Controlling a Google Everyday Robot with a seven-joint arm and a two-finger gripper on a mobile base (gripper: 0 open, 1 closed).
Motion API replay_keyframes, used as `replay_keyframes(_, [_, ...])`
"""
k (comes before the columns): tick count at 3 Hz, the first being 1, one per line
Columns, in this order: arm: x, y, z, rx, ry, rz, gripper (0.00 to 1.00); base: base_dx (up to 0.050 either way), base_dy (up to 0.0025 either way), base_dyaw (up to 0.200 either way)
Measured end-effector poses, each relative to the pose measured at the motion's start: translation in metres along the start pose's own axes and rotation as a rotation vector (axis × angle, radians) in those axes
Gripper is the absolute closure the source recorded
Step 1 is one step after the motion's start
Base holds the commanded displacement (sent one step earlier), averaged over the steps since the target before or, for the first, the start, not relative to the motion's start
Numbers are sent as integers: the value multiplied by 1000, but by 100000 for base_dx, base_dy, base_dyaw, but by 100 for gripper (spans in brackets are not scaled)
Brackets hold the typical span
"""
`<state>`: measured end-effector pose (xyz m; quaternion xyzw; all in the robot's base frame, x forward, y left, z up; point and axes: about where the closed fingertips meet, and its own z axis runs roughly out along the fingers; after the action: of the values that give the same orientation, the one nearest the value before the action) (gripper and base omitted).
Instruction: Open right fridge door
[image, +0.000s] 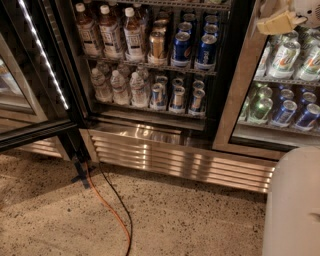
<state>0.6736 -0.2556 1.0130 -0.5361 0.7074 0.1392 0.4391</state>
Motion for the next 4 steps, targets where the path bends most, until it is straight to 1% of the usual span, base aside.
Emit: replay_keyframes(4, [6, -3, 3, 4, 0, 0, 100, 0, 0, 0])
